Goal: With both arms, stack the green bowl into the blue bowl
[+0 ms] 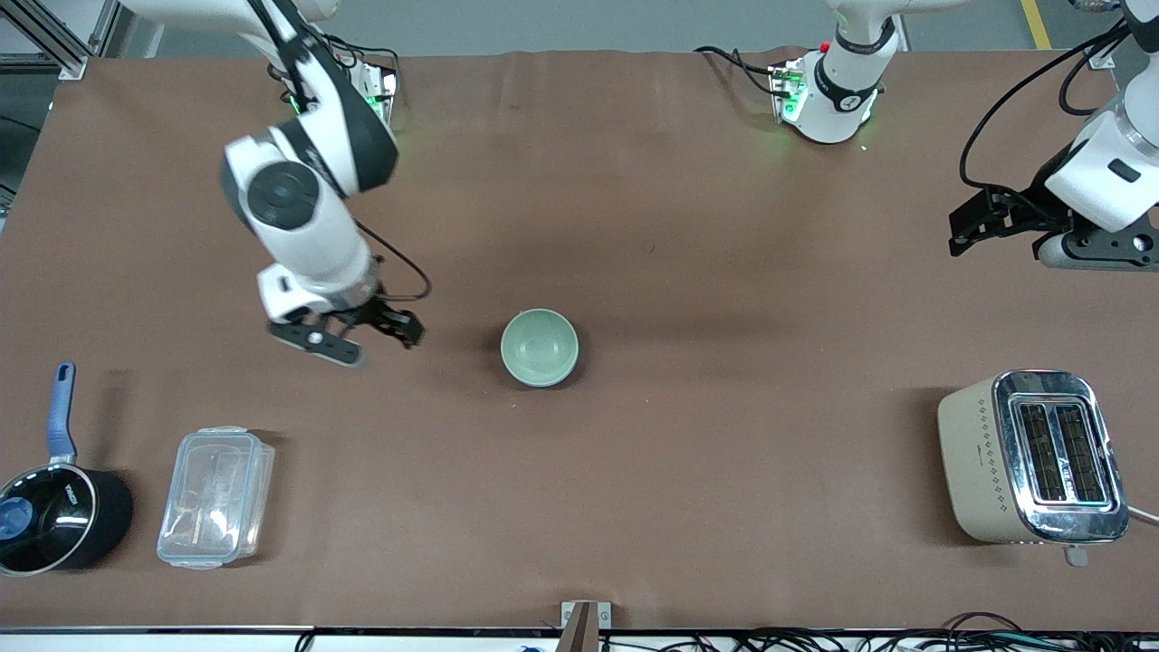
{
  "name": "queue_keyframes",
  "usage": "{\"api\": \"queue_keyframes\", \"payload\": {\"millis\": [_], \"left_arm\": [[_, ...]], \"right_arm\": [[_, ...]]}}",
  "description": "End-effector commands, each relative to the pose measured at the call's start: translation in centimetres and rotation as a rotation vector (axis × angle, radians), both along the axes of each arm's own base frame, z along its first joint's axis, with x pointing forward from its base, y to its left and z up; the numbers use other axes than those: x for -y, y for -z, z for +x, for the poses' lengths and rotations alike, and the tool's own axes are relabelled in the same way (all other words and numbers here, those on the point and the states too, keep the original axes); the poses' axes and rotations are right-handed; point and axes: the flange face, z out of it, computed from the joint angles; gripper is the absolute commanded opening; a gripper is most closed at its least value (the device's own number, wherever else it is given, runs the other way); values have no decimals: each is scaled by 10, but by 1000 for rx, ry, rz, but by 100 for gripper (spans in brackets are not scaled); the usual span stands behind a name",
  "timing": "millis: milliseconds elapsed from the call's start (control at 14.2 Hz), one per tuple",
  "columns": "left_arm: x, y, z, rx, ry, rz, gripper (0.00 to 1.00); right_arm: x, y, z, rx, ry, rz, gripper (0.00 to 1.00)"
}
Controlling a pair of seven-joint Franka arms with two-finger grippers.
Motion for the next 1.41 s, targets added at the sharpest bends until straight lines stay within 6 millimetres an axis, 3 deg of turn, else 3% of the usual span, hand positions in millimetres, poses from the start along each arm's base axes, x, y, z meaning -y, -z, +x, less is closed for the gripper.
{"api": "queue_keyframes", "payload": {"millis": [0, 211, 352, 492, 633, 703, 844, 1055, 1336], "left_arm": [[-2, -30, -4, 38, 14, 3, 100], [-4, -37, -9, 29, 10, 5, 100], [-6, -44, -11, 24, 8, 9, 100], [-7, -41, -10, 15, 12, 6, 100], [-7, -39, -8, 11, 13, 10, 100], [-6, -37, -8, 8, 13, 10, 100], [-8, -36, -7, 7, 11, 10, 100], [-9, -35, -9, -8, 15, 18, 100], [-8, -32, -9, -17, 15, 20, 100]], "right_arm": [[47, -50, -20, -15, -63, -54, 100], [129, -99, -29, -61, -137, 48, 100], [174, -122, -41, -77, -176, 77, 100], [209, -156, -44, -71, -213, 83, 100], [238, -207, -46, -55, -252, 90, 100], [244, -228, -47, -47, -264, 88, 100], [247, -237, -43, -41, -266, 85, 100], [246, -236, -29, -52, -276, 82, 100], [252, -218, -26, -99, -291, 96, 100]]}}
